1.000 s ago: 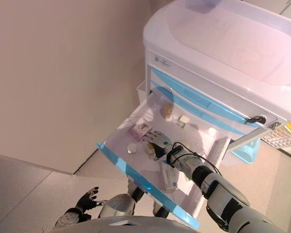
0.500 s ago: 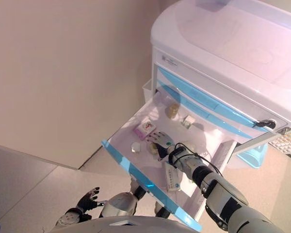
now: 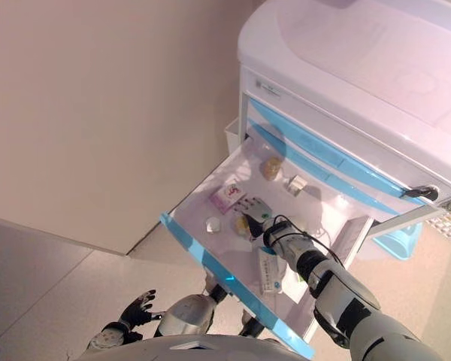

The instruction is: Open the drawer and pick up the medicine

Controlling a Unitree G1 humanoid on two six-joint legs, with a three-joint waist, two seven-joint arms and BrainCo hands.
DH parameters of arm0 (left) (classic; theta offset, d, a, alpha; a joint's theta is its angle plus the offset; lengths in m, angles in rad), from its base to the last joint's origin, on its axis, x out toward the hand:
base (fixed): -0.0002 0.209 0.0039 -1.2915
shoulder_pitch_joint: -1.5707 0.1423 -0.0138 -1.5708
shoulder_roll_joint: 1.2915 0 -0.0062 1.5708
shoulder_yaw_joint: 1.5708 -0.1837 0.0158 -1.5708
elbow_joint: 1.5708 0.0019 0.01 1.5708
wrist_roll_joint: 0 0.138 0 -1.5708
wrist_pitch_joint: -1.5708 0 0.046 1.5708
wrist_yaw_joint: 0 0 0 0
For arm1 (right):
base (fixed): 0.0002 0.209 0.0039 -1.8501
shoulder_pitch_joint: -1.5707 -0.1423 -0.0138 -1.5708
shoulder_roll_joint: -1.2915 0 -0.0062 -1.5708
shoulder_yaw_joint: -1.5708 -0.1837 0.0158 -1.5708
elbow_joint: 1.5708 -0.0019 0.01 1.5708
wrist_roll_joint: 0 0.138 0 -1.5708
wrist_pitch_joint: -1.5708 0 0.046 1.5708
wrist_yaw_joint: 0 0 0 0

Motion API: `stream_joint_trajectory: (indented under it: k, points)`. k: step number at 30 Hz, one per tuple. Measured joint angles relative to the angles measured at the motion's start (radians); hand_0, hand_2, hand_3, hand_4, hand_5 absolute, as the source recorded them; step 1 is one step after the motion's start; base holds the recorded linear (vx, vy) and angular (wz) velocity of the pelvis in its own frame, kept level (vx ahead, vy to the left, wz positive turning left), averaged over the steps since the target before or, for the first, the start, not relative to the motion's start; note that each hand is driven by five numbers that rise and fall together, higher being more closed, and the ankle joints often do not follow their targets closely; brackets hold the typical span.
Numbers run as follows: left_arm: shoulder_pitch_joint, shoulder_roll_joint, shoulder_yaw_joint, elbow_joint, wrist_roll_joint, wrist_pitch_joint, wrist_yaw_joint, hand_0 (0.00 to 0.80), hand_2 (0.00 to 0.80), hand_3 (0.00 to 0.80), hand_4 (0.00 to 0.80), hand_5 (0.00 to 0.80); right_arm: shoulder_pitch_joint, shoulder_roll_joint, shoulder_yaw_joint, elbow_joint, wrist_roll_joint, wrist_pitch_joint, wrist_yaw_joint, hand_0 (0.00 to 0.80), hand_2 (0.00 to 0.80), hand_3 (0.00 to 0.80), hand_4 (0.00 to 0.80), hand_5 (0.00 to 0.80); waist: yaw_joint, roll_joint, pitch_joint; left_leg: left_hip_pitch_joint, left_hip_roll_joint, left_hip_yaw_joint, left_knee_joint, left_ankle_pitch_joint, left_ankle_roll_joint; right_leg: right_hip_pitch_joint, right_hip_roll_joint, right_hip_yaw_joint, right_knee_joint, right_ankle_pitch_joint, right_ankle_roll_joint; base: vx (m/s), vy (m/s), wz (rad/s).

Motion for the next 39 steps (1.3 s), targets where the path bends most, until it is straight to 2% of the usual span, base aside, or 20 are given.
stream_joint_trajectory:
  k: [9,39]
  points:
    - [0.000,0.015,-0.019,-0.033,-0.004,0.000,0.000,0.000,0.000,0.000,0.000,0.000,-0.015,0.002,-0.001,0.004,0.011,0.002,0.000,0.000,0.000,0.000,0.000,0.000,0.001,-0.001,0.029,0.001,0.000,0.000,0.000,0.001,0.001,0.001,0.000,0.000,0.000,-0.001,0.002,0.000,0.000,0.00]
    - [-0.002,0.026,-0.025,-0.064,-0.006,0.005,0.000,0.000,0.000,0.000,0.000,0.000,-0.044,0.010,0.000,0.024,0.010,-0.001,0.023,0.000,0.000,0.000,0.000,0.000,0.009,-0.006,0.037,0.000,0.000,-0.001,0.000,0.001,0.001,0.000,0.000,-0.001,0.000,-0.001,0.002,0.000,0.000,0.00]
